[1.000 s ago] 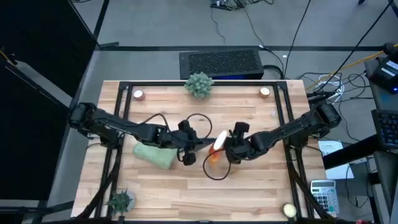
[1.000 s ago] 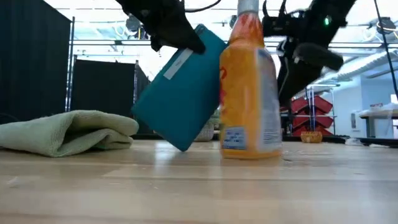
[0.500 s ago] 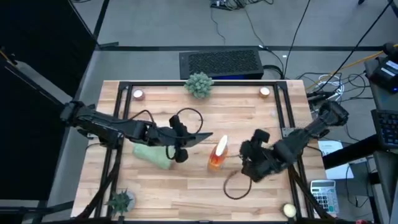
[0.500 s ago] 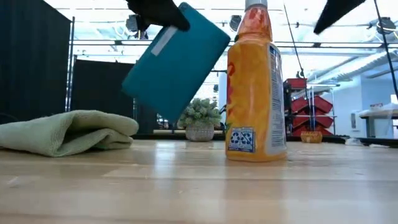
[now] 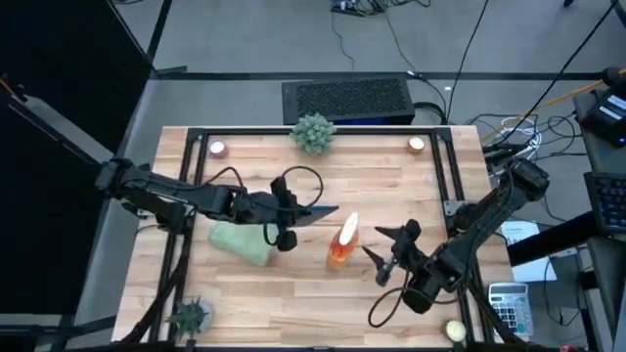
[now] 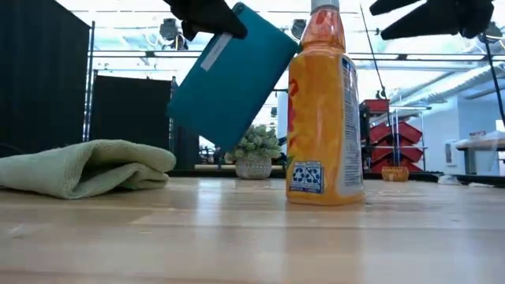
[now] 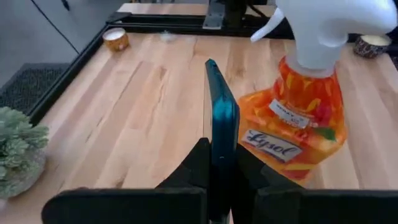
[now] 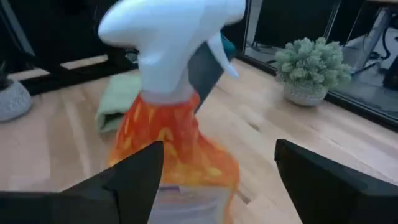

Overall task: Apply microfiber cloth
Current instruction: Spray the back of the blue tablet using the orange spray bottle

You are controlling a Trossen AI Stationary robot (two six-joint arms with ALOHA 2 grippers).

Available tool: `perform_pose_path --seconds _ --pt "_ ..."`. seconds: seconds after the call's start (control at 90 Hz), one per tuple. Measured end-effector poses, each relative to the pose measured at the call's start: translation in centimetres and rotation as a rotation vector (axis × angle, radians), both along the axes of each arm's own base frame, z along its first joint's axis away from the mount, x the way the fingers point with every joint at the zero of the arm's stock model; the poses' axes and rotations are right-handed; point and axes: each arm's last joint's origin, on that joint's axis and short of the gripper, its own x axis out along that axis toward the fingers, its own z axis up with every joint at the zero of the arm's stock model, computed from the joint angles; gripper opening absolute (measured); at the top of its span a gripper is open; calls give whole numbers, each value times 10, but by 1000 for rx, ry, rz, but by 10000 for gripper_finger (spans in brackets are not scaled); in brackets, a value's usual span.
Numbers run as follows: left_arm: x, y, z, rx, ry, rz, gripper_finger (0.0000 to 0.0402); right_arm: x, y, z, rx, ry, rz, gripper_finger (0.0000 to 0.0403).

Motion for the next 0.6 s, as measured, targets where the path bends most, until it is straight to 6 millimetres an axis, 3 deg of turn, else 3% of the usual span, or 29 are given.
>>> perform_pose_path --seconds 0.167,0.389,0.6 --pt "0 0 1 -1 -7 0 5 2 4 5 62 36 47 290" --pt "0 0 0 2 -4 -3 8 7 -3 -14 336 293 154 303" --pt "0 0 0 2 -4 -3 9 20 -19 -38 256 383 95 328"
